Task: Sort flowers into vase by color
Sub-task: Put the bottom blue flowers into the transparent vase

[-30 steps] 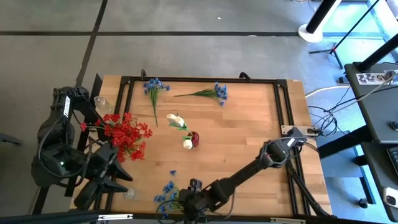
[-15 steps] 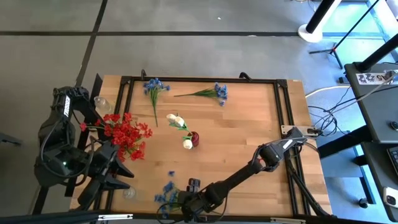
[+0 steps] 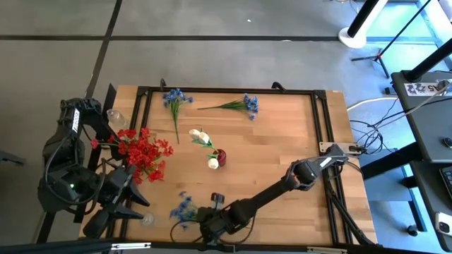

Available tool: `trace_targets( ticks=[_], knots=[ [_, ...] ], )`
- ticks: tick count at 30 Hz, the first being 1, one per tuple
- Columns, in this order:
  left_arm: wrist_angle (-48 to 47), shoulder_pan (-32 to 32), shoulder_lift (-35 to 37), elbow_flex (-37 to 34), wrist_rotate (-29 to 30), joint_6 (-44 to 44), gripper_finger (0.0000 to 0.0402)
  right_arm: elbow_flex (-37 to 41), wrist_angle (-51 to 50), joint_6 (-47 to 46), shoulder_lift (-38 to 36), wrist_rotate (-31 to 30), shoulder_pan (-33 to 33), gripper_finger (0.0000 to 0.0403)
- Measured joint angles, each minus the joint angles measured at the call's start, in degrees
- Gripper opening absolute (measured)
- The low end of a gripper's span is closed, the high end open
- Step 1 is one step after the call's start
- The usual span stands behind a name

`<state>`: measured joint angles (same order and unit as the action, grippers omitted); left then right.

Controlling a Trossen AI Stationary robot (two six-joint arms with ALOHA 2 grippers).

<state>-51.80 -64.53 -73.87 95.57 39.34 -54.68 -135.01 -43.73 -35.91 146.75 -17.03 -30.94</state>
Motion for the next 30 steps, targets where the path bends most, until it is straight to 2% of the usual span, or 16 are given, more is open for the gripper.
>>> trace_targets(
  ticks=[4, 6, 14, 23, 30],
  knots=[
    [-0.01, 0.67, 0.0, 0.0, 1.9, 4.22, 0.0168, 3.77, 3.48, -0.17, -9.7, -0.15, -0.12, 0.0008],
    [-0.01, 1.63, 0.0, 0.0, 2.93, 6.47, 0.0174, 3.7, 1.26, -0.13, -13.77, -1.76, -0.74, 0.0011],
    [-0.35, 7.11, -0.8, 0.0, 2.95, 11.82, 0.0218, 3.84, 0.39, 0.29, -23.38, -2.72, -1.68, 0.0006],
    [-0.61, 13.34, -6.39, -0.04, 2.26, 20.71, 0.0251, 3.84, 0.16, 0.22, -25.32, -6.43, -2.53, 0.0006],
    [6.04, 18.69, -10.36, -0.04, -7.44, 23.75, 0.0252, 3.84, -1.26, 3.72, -25.32, -6.84, -1.49, 0.001]
  ],
)
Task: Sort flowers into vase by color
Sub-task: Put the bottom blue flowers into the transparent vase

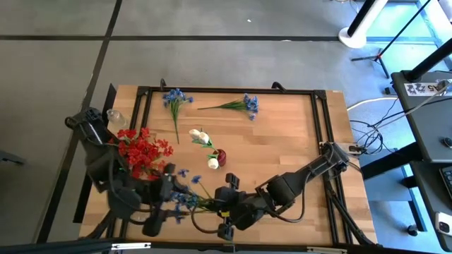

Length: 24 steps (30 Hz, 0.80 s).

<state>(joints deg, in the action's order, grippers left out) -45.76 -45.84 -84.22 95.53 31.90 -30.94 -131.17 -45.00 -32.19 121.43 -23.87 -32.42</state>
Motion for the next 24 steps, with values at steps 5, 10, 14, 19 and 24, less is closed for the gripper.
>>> trace_targets(
  ticks=[5, 10, 14, 19, 24],
  knots=[
    [-0.16, 3.25, -2.79, 0.0, -4.02, -0.47, 0.0252, 0.02, -1.56, 1.89, 0.0, -1.96, -0.07, 0.0005],
    [-0.24, 4.89, -5.4, 0.0, -4.74, 0.19, 0.0252, 0.04, -0.71, 2.47, 0.0, -2.06, -0.22, 0.0012],
    [-1.21, 5.58, -6.01, 0.0, -4.53, -1.34, 0.0244, 0.04, 1.4, 2.52, 0.0, -2.09, -0.32, 0.0009],
    [-4.64, 6.05, -5.95, 0.0, -4.99, -3.26, 0.0183, 0.04, 2.87, 3.77, 0.0, -2.59, -0.59, 0.0015],
    [-4.08, 5.55, -5.95, 0.0, -5.26, -3.06, 0.0071, 0.04, 3.01, 3.64, 0.0, -2.09, -0.53, 0.0038]
  ],
)
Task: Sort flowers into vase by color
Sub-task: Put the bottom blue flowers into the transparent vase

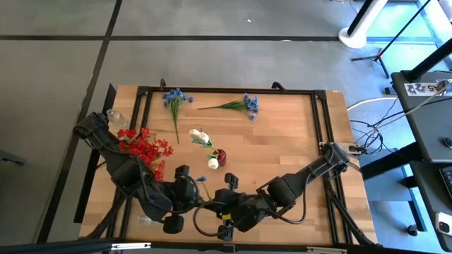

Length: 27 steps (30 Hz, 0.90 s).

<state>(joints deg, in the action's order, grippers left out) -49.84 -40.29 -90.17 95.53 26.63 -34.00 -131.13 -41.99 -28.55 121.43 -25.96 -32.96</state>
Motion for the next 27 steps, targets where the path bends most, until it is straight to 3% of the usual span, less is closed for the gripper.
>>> trace_targets(
  ticks=[3, 7, 11, 15, 19, 22, 27],
  knots=[
    [-0.02, -0.92, 0.0, 0.01, 0.24, 0.06, 0.0017, -0.01, 0.44, 0.06, 0.0, 0.17, 0.02, 0.0062],
    [-3.69, -2.38, 0.09, 3.18, 0.37, -0.42, 0.0018, -0.12, 0.94, -0.81, -0.02, 0.88, -0.01, 0.0114],
    [-15.9, -5.15, 0.32, 10.78, -1.47, -3.86, 0.0017, -2.91, 0.23, -2.96, -0.07, 4.89, -0.43, 0.017],
    [-29.19, -8.0, 0.37, 16.94, -10.9, -10.36, 0.0017, -3.69, 2.08, -2.7, -0.87, 6.58, -1.7, 0.0209],
    [-38.83, -11.85, 0.44, 19.71, -22.78, -19.96, 0.0017, -3.89, 1.45, -2.71, -1.38, 3.38, -2.83, 0.0224],
    [-40.06, -14.64, 0.42, 19.58, -30.7, -26.97, 0.0017, -3.82, 0.44, -2.71, -1.38, 2.24, -3.07, 0.0223],
    [-40.18, -17.94, 0.35, 19.55, -38.47, -36.28, 0.0017, -3.8, -2.61, -4.62, -1.36, 1.39, -2.79, 0.0216]
  ],
)
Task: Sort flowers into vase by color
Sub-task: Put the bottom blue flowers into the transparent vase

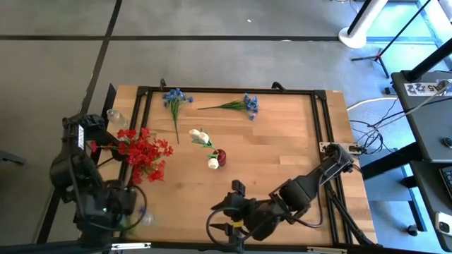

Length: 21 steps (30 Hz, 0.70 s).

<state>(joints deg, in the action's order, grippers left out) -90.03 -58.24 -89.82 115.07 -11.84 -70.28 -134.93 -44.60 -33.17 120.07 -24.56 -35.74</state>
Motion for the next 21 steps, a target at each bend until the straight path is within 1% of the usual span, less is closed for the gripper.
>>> trace_targets(
  ticks=[3, 7, 9, 12, 14, 17, 19, 21],
  knots=[
    [0.01, -1.57, 0.77, 0.15, -0.68, -3.75, 0.0016, 0.02, -0.26, 0.02, 0.01, -0.95, 0.14, 0.0214],
    [0.01, -2.72, 3.25, 0.17, -1.07, -6.79, 0.0016, 0.02, -0.88, 0.2, 0.02, -0.79, 0.51, 0.0214],
    [0.01, -2.75, 4.98, 0.18, 0.7, -8.02, 0.0016, 0.02, -0.85, 0.2, 0.02, -0.77, 0.52, 0.0214],
    [-0.01, -2.55, 7.51, 0.19, 6.65, -8.87, 0.0016, 0.02, -1.01, 0.2, 0.02, -1.44, 0.5, 0.0214],
    [0.11, -1.86, 8.71, -0.06, 8.28, -8.24, 0.0016, 0.02, -0.99, 0.2, 0.02, -1.43, 0.5, 0.0214],
    [0.04, -0.63, 10.7, -2.75, 7.82, -7.76, 0.0016, 0.02, -1.01, -0.52, 0.04, -1.39, 0.43, 0.0214],
    [0.02, 0.16, 11.95, -5.63, 7.8, -7.46, 0.0016, 0.02, -1.05, -1.19, 0.04, -1.4, 0.11, 0.0214],
    [0.01, 1.14, 13.38, -9.35, 6.43, -7.1, 0.0016, 0.02, -1.05, -1.27, 0.04, -1.39, 0.04, 0.0214]
  ],
)
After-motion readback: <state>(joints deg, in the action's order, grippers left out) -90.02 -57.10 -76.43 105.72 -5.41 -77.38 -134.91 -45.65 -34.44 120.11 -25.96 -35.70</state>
